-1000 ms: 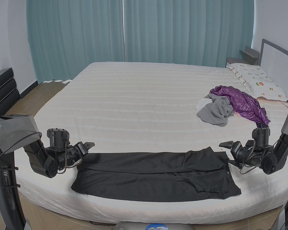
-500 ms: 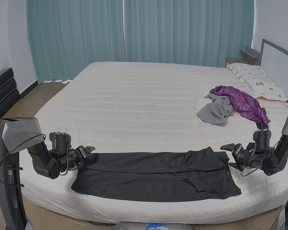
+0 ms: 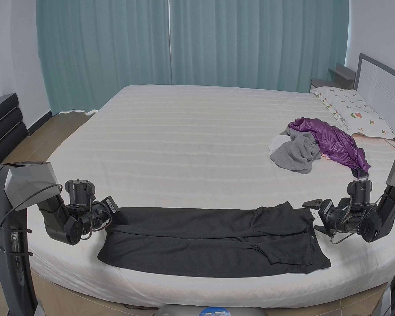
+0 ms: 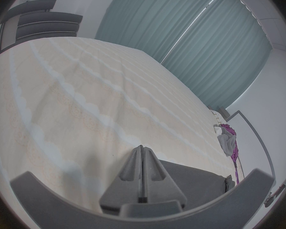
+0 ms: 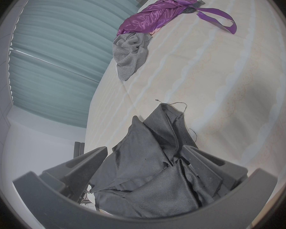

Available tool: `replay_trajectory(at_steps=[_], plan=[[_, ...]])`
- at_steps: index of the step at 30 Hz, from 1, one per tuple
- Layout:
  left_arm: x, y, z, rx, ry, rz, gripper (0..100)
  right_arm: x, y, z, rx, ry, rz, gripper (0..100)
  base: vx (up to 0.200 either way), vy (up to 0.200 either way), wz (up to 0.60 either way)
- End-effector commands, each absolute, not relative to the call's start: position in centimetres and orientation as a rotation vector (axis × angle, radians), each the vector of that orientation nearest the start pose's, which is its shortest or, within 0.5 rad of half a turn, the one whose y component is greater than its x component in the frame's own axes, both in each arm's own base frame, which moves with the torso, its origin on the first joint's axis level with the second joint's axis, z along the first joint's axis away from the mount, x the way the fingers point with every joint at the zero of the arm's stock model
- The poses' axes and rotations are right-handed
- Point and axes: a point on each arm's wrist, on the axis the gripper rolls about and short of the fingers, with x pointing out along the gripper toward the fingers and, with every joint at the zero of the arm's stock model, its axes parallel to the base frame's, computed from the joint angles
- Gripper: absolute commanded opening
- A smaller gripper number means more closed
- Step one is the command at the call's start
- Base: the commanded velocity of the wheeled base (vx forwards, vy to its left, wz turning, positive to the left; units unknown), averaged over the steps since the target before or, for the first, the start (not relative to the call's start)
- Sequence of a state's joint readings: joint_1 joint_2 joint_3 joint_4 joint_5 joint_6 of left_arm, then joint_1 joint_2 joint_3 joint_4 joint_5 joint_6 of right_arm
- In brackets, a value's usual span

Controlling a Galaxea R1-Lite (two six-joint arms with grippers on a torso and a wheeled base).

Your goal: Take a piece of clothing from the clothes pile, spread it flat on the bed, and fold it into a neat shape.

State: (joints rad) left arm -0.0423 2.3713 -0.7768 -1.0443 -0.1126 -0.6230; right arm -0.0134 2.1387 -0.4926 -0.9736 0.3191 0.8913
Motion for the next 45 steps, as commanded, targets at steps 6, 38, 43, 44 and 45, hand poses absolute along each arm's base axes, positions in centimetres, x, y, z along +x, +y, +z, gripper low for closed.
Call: replay_trajectory(at_steps=[6,38,43,44,45], plan=[[37.8,-1.5,-2.5,-0.628,0.573,0.035,0,30.3,0.4,0.9,0.960,0.758,-0.020,100,0.000,0.000,0.00],[37.2,0.1,-0.7,-0.809,0.536,0.098,100,34.8,3.4,-2.8,0.732,0.709,0.159,100,0.000,0.000,0.00],[37.0,0.0,-0.8,-0.809,0.540,0.097,100,35.1,2.9,-3.2,0.696,0.698,0.160,100,0.000,0.000,0.00],[37.0,0.0,-0.8,-0.809,0.541,0.098,100,35.1,2.9,-3.3,0.690,0.701,0.161,100,0.000,0.000,0.00],[37.0,0.0,-0.8,-0.809,0.541,0.098,100,35.0,2.9,-3.3,0.686,0.703,0.161,100,0.000,0.000,0.00]])
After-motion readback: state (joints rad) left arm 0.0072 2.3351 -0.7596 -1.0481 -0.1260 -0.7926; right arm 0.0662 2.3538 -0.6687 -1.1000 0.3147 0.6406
